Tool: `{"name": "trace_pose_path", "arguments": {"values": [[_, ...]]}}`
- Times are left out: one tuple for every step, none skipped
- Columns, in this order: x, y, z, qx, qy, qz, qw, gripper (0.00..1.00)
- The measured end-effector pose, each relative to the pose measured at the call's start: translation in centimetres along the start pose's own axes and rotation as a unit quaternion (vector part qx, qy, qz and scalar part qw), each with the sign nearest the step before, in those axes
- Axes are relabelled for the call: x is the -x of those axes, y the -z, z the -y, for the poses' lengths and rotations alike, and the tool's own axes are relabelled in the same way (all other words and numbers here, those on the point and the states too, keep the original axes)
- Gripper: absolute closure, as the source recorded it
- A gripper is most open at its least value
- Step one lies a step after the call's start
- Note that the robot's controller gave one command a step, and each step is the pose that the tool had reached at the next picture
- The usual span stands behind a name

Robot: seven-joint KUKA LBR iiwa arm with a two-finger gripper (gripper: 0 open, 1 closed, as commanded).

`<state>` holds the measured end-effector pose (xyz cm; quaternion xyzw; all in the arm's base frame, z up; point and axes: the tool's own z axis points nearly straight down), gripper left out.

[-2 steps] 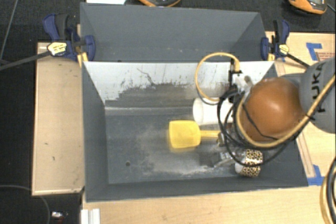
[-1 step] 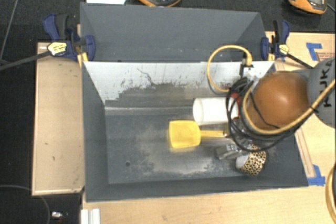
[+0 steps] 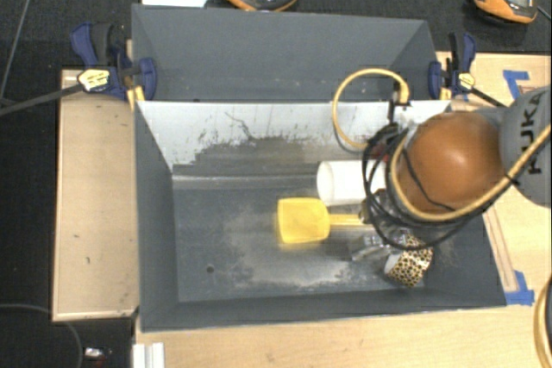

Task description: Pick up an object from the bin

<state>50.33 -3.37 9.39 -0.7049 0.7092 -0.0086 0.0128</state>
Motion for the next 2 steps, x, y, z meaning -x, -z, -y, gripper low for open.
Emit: {"name": "trace_pose_path", "arguments": {"values": [[-1.1, 0.0, 0.6, -0.002, -0.055, 0.0018, 0.9985, 1.0], [0.6, 3.1, 1.4, -0.003, 0.029, 0.0033, 0.9996, 1.0]]}}
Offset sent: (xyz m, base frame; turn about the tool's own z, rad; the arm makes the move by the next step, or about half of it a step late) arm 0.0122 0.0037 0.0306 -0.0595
